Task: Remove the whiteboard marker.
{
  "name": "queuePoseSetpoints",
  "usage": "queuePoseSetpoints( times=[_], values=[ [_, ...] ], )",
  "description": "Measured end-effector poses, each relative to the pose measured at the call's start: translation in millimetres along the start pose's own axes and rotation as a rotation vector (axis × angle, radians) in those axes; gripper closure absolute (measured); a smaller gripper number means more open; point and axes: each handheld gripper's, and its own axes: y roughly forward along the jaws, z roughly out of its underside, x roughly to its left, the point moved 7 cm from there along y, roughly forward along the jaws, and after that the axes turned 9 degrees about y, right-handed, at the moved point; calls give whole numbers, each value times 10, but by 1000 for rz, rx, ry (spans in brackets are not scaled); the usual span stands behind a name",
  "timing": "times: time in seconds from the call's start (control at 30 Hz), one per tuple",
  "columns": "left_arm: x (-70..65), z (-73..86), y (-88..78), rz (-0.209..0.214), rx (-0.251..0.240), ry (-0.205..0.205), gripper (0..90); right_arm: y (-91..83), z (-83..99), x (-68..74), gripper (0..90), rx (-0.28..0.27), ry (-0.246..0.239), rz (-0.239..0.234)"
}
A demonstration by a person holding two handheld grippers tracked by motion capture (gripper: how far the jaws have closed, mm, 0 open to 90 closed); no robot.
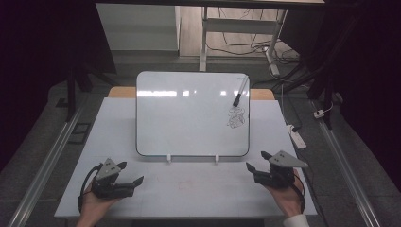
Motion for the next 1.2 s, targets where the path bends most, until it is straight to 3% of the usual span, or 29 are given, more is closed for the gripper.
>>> queuePoseSetpoints(
  times=[0.4, 0.53, 0.67, 0.93, 1.2],
  values=[
    [20, 28, -35, -3, -6, -15, 162, 319, -1098, 4, 335, -28, 104, 85],
    [1, 31, -20, -1, 1, -2, 163, 452, -1360, -48, 350, -14, 122, 135],
    [-12, 37, -8, 0, 6, 8, 163, 585, -1558, -157, 381, -16, 173, 175],
    [-3, 29, -5, 6, -1, 16, 163, 832, -1863, -281, 458, -9, 250, 212],
    [-11, 26, 9, 4, 5, 33, 163, 1007, -1972, -371, 540, 17, 296, 263]
  ],
)
